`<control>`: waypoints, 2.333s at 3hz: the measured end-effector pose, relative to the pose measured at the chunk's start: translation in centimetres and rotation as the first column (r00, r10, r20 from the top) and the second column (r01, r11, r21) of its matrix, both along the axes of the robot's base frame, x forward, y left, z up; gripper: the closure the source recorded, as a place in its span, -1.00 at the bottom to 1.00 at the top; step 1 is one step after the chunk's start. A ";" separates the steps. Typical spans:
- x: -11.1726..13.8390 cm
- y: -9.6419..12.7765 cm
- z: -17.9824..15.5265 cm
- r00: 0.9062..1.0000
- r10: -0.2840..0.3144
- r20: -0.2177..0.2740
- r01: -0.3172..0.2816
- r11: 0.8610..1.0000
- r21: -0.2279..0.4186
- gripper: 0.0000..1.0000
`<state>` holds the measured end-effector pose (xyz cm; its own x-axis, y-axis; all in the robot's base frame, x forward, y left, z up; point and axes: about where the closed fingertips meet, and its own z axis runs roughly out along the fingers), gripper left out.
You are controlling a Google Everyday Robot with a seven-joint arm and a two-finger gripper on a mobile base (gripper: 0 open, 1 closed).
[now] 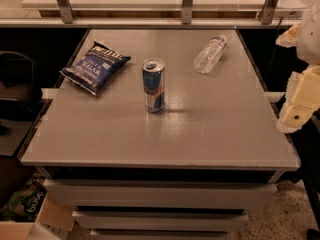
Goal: Knock redbull can over
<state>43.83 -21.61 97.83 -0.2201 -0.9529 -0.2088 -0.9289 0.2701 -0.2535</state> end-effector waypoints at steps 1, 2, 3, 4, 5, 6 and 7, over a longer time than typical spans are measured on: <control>0.0 0.0 0.0 1.000 0.000 0.000 0.000 1.000 0.000 -1.00; 0.2 0.3 0.2 1.000 -0.010 0.016 0.009 0.999 0.042 -1.00; 1.2 2.2 -0.5 0.999 -0.031 0.032 0.026 0.988 0.153 -1.00; 2.6 5.1 -1.6 0.999 -0.027 0.046 0.013 0.956 0.293 -1.00; 3.8 7.9 -2.8 0.998 -0.019 0.067 -0.013 0.896 0.444 -1.00; 4.8 11.0 -4.2 0.996 -0.007 0.084 -0.044 0.811 0.584 -1.00; 6.3 13.3 -6.2 0.998 -0.009 0.060 -0.035 0.720 0.693 -1.00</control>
Offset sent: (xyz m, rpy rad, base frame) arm 0.0061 0.0055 -0.0008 0.1100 -0.0220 -0.0249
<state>50.09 -8.36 91.60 -0.1761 -0.5389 -0.8238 -0.9242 0.3785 -0.0501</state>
